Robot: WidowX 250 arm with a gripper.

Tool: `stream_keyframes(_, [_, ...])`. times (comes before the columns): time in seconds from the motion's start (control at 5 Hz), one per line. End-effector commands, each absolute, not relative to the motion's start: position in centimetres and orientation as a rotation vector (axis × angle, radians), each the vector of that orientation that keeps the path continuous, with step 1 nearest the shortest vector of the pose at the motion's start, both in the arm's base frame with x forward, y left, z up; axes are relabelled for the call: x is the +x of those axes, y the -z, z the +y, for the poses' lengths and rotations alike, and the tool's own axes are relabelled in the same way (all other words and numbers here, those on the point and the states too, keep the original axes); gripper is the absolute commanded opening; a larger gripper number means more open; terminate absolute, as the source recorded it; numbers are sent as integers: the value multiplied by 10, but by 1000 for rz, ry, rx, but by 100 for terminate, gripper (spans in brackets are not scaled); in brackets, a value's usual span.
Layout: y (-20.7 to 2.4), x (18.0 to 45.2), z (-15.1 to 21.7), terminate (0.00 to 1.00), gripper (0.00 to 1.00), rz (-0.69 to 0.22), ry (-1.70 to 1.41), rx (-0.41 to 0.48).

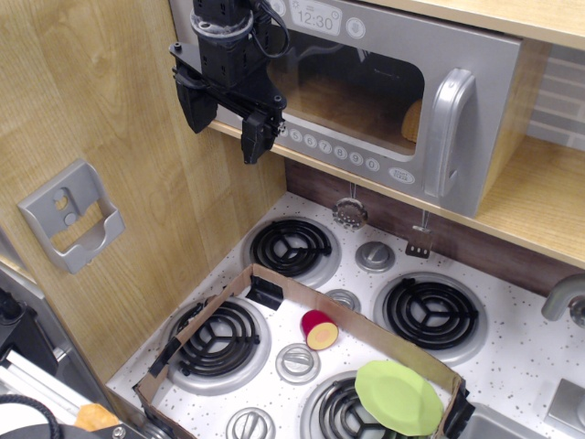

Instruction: Open microwave

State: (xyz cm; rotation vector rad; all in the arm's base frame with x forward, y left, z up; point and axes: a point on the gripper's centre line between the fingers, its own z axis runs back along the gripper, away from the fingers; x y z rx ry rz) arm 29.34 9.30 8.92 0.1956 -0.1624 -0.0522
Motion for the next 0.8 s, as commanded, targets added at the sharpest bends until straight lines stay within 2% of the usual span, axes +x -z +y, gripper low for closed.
stream_keyframes(0.0, [-89, 293, 93, 0, 100, -162, 52, 196])
stream_keyframes(0.2, [-94, 301, 74, 0, 100, -149, -11, 158])
stream_keyframes(0.4, [-102, 307, 52, 0, 100, -206, -26, 109])
stream_keyframes(0.6, [-115, 312, 27, 0, 100, -319, -79, -34])
